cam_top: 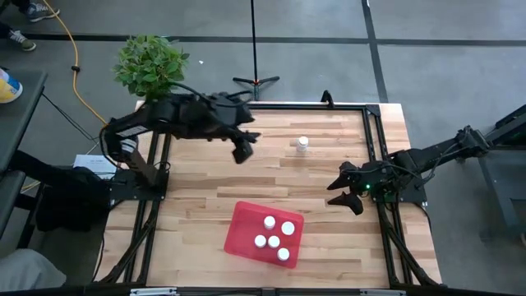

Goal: Pick and place pill bottles into a basket
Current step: Put the white medicine bottle into the red container

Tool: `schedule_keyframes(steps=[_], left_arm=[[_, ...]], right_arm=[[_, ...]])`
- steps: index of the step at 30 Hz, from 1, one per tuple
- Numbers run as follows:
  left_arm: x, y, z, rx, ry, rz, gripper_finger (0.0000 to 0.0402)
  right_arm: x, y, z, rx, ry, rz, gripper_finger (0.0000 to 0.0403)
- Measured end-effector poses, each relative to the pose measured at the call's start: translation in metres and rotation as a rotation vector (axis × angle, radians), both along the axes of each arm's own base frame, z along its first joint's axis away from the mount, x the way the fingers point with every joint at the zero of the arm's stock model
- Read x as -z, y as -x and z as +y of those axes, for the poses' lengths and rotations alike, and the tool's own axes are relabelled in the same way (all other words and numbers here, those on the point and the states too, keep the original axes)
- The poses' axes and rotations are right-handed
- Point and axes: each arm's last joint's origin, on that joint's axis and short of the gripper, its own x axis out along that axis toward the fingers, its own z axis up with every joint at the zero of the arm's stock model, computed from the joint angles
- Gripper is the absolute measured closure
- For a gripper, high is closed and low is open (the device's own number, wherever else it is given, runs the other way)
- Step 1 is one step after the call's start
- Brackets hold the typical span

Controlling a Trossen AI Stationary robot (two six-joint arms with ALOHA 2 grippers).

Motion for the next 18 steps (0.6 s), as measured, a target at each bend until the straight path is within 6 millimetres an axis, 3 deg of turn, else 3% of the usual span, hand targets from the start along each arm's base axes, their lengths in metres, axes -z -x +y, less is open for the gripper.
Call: schedule_keyframes(steps=[7,18], left_arm=[[-0.021,0.051,0.004,-0.027,-0.031,-0.016,0.0154],[-0.053,0.15,0.01,-0.049,-0.035,-0.155,0.0154]], right_arm=[[0.0,0.0,0.0,0.028,-0.025,0.007,0.0111],[-0.001,-0.001,-0.001,0.087,-0.032,-0.011,0.0111]])
